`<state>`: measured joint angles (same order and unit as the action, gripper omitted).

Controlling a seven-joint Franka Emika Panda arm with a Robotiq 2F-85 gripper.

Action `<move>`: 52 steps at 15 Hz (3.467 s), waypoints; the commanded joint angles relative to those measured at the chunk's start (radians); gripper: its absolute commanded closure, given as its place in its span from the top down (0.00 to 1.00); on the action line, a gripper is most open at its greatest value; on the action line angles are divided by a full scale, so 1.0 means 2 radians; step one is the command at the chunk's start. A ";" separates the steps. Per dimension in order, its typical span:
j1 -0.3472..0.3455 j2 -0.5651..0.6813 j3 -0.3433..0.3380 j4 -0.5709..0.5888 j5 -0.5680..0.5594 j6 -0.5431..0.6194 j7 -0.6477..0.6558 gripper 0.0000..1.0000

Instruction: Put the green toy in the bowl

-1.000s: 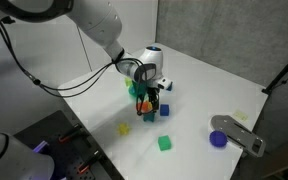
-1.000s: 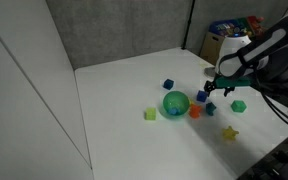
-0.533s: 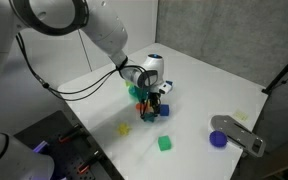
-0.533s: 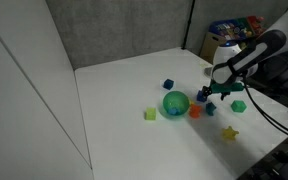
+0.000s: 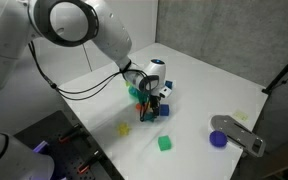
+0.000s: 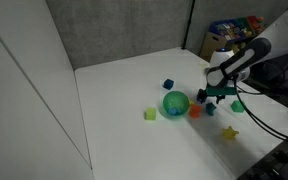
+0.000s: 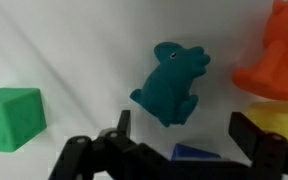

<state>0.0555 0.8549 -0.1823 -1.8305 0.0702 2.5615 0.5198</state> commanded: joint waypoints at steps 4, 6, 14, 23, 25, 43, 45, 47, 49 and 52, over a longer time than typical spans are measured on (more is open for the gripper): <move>-0.016 0.019 0.013 0.029 0.045 -0.015 -0.005 1.00; -0.015 0.022 0.012 0.032 0.050 -0.016 -0.002 1.00; -0.009 0.026 0.004 0.042 0.047 -0.053 0.006 0.59; 0.002 -0.009 -0.005 0.040 0.043 -0.062 0.015 0.15; 0.008 -0.022 -0.007 0.038 0.039 -0.063 0.017 0.09; 0.053 -0.121 0.028 0.041 0.030 -0.097 0.034 0.09; 0.054 -0.115 0.037 0.048 0.032 -0.102 0.033 0.09; 0.056 -0.111 0.044 0.051 0.032 -0.105 0.033 0.09; 0.060 -0.102 0.049 0.056 0.029 -0.101 0.033 0.09; 0.065 -0.088 0.052 0.067 0.028 -0.097 0.034 0.09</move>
<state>0.1785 0.6436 -0.0837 -1.7481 0.1446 2.3859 0.5634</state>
